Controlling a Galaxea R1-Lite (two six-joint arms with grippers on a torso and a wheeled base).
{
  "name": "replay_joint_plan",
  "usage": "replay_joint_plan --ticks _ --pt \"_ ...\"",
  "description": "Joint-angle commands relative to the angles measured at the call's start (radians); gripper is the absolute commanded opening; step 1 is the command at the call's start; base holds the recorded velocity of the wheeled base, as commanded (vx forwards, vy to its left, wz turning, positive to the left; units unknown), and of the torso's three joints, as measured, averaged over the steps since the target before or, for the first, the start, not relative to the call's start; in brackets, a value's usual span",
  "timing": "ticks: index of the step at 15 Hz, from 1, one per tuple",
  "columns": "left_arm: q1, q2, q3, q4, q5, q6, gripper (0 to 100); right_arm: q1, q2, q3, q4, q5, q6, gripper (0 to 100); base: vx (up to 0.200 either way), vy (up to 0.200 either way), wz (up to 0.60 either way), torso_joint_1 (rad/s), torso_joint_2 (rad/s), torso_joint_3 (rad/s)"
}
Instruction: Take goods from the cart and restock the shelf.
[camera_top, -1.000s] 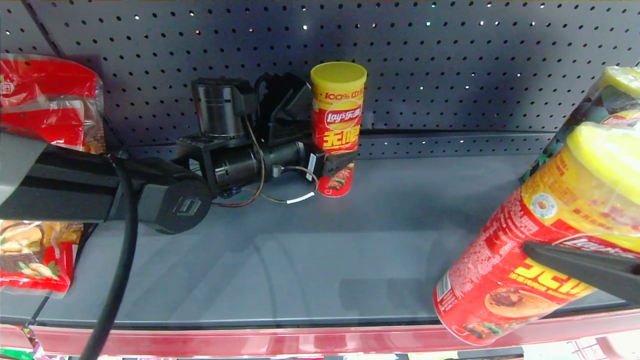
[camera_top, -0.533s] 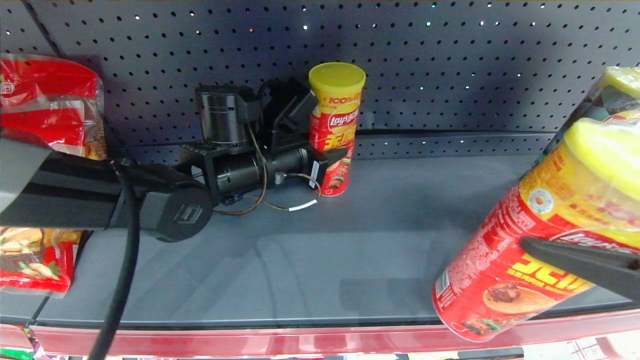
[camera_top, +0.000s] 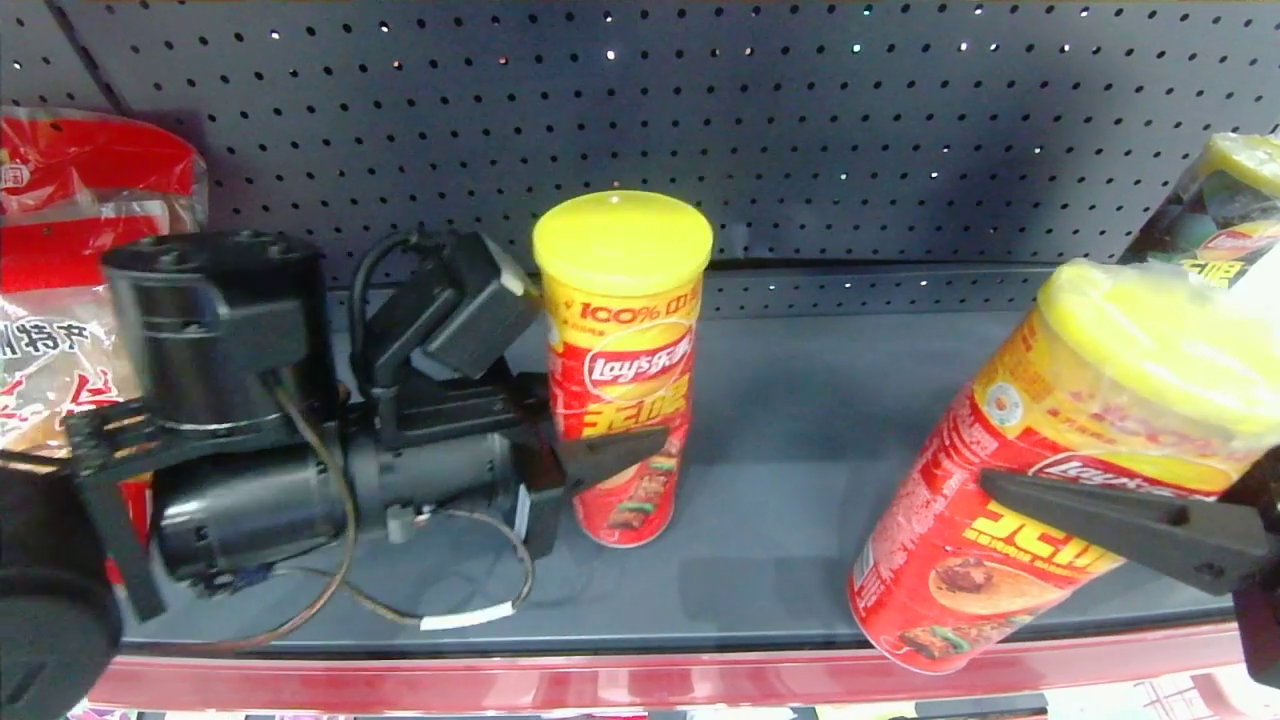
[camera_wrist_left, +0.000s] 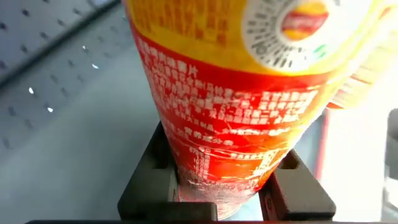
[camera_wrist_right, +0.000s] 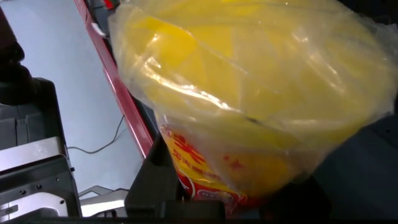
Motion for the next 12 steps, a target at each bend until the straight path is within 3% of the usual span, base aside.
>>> replay_joint_plan --ticks 1,7,12 --pt "-0.018 -0.145 0.085 0.006 -0.003 -0.001 0 0.000 0.028 -0.007 -0.002 0.000 -0.001 0 0.000 0.000 0.00 0.000 0.00 0.000" --pt "-0.138 -0.030 0.023 0.006 0.011 -0.006 0 0.000 0.036 -0.053 0.002 -0.008 0.001 0 0.000 0.000 0.00 0.000 0.00 0.000" --pt "-0.142 0.073 -0.010 0.006 0.011 -0.004 0 -0.001 0.033 -0.076 0.004 -0.007 0.013 0 0.000 0.000 0.00 0.000 0.00 0.000"
